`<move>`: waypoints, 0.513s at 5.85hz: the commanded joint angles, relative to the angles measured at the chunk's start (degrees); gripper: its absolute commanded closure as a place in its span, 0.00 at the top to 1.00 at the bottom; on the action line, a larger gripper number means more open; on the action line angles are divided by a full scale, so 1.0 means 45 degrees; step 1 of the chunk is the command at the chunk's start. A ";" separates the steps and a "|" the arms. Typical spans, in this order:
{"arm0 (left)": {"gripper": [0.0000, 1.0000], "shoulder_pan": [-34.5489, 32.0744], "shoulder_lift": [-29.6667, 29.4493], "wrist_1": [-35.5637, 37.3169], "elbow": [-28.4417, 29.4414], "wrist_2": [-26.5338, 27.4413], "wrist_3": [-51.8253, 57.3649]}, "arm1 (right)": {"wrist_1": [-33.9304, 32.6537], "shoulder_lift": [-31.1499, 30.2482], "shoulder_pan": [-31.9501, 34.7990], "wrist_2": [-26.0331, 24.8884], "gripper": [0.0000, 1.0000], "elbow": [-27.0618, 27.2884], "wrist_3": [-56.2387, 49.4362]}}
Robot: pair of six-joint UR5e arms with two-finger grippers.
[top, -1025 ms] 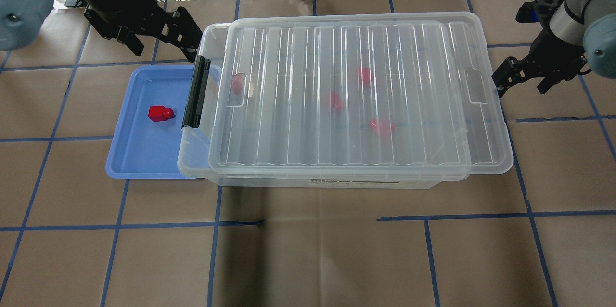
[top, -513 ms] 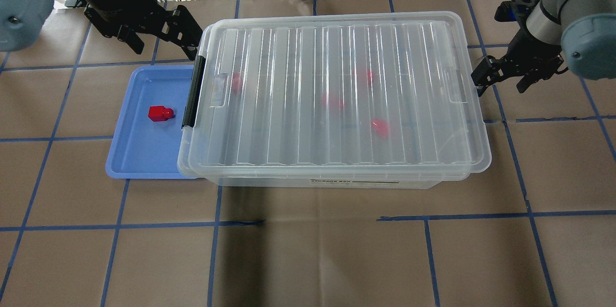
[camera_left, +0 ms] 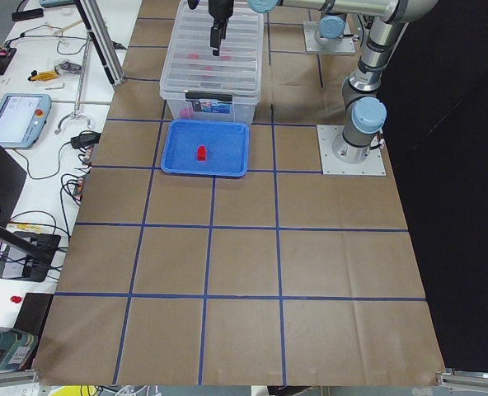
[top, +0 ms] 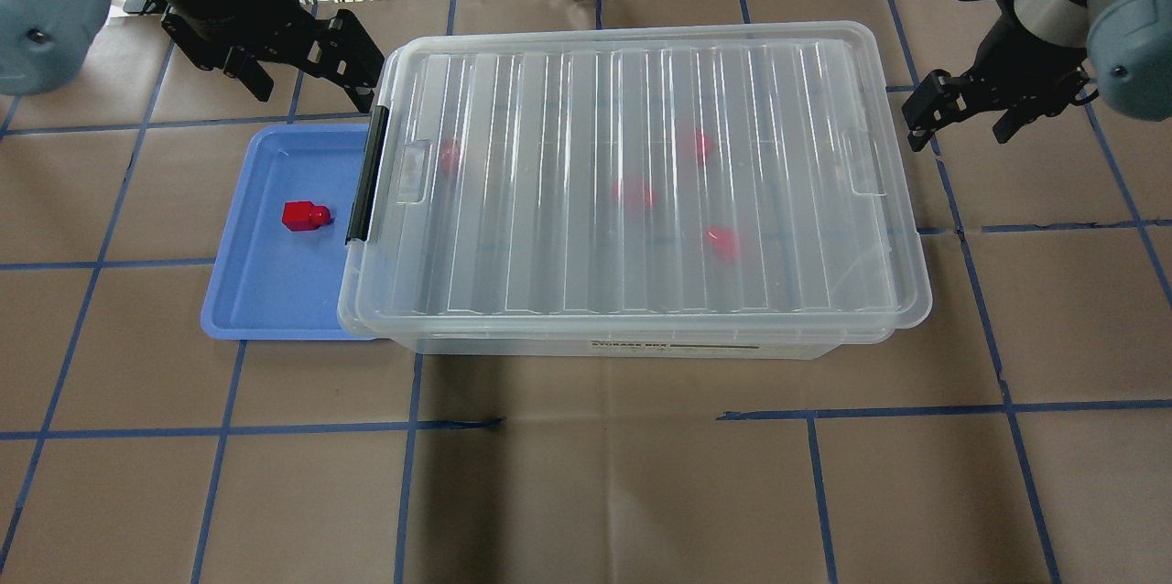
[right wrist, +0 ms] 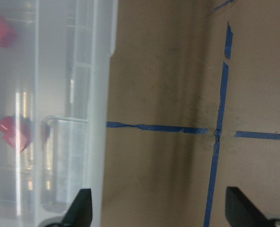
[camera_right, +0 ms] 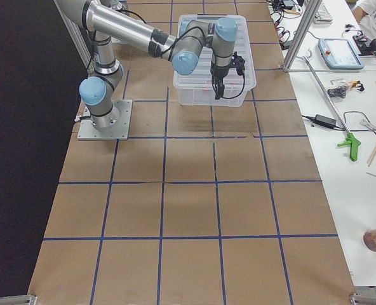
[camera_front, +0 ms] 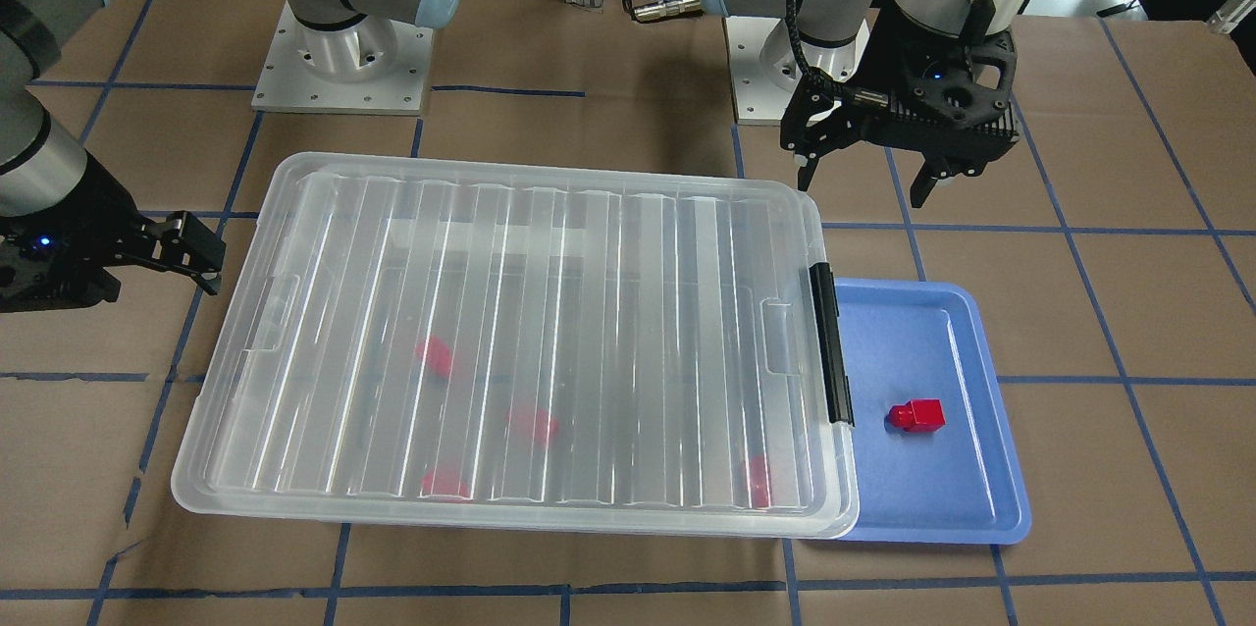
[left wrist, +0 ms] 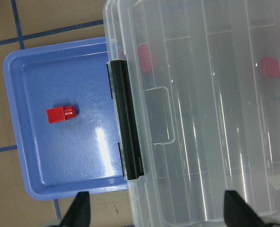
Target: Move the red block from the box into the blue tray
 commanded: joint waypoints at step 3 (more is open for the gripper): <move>0.98 0.0059 -0.0045 -0.0009 0.0132 -0.0025 -0.0013 | 0.4307 -0.0021 0.3345 -0.0044 1.00 -0.4019 0.4123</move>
